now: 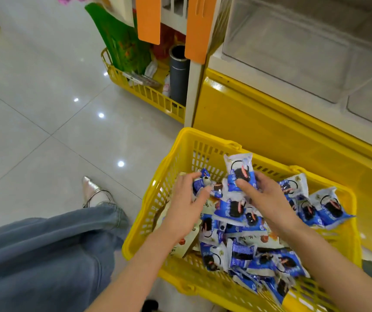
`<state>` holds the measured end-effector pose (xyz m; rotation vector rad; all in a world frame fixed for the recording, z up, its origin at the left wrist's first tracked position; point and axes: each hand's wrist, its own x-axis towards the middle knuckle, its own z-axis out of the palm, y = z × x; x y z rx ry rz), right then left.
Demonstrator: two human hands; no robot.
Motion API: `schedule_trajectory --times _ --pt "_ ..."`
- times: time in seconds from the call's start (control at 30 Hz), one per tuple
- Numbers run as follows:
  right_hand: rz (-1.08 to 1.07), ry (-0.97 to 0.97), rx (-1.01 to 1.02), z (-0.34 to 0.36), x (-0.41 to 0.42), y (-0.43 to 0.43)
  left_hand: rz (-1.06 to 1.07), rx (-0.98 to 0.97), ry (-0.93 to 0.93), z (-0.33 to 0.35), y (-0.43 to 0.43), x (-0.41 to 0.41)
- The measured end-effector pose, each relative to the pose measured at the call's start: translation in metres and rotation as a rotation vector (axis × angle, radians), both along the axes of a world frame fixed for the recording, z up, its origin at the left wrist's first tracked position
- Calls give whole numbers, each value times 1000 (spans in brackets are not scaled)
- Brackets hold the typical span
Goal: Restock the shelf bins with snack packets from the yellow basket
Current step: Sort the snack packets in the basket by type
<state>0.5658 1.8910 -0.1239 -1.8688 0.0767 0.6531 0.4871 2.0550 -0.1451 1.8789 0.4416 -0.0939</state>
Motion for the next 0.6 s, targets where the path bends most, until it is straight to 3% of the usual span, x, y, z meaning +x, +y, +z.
schedule_trajectory --times 0.07,0.13,0.17,0.23,0.33,0.4,0.47,0.6 --pt "-28 85 143 11 -4 3 -82 -250 127 0 -10 1" --pt "-20 84 161 14 -8 8 -114 -692 248 1 -16 2" --pt "-21 60 144 17 -10 11 -106 -824 276 -1 -18 0" --pt "-20 -66 71 18 -11 14 -69 -817 266 -2 -18 -5" --pt "24 -220 -16 23 -11 15 157 -700 228 -7 -11 -6" --pt "100 -205 -7 24 -14 18 258 -835 191 -7 -2 -4" --pt "198 -197 -18 19 -21 23 227 -921 110 -2 3 -2" --pt "435 -371 -183 10 -39 42 115 -742 24 4 8 -1"
